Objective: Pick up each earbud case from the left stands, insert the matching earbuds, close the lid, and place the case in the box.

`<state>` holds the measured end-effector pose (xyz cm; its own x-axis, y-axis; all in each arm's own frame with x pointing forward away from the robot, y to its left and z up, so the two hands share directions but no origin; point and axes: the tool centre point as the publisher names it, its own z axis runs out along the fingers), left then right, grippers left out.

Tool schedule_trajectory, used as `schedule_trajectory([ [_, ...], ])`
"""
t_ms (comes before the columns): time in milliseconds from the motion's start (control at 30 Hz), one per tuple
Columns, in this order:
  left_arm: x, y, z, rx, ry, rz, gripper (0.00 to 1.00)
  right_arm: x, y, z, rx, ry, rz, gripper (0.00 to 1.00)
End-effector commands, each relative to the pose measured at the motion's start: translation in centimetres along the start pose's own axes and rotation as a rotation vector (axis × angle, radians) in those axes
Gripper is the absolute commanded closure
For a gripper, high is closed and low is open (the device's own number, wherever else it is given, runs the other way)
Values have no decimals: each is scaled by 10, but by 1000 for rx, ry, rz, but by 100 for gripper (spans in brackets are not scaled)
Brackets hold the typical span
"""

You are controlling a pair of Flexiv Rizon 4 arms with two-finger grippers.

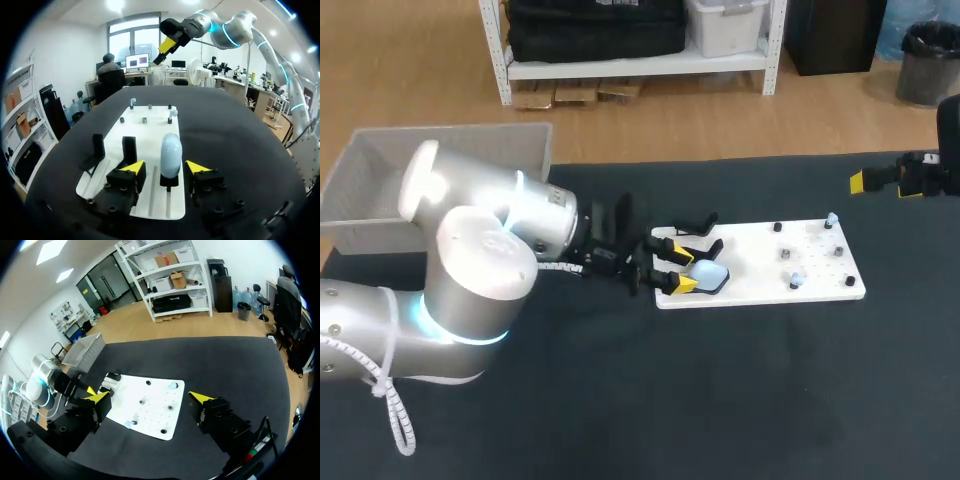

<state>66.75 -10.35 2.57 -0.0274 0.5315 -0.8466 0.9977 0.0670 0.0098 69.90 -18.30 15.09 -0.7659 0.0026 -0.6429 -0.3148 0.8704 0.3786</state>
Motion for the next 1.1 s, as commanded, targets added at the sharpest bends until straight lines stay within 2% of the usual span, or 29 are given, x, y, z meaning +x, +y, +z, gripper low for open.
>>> schedule_trajectory([
  [33,0,3,8,7,5,-2,51,0,-1,0,-4,0,-1,0],
  [567,2,3,16,7,-3,-27,51,0,-1,0,-4,0,-1,0],
  [600,2,3,17,7,-5,-27,49,0,-1,0,-4,0,-1,0],
  [733,0,3,17,6,-14,-28,28,0,-1,0,-4,0,-1,0],
  [800,0,3,18,6,-17,-29,24,0,-1,0,-4,0,-1,0],
  [967,0,2,20,11,-22,-32,29,0,-1,0,-4,0,-1,0],
  [1033,0,1,21,15,-25,-36,39,0,-1,0,-4,0,-1,0],
  [1100,0,1,21,17,-30,-41,42,0,-1,0,-4,0,-1,0],
])
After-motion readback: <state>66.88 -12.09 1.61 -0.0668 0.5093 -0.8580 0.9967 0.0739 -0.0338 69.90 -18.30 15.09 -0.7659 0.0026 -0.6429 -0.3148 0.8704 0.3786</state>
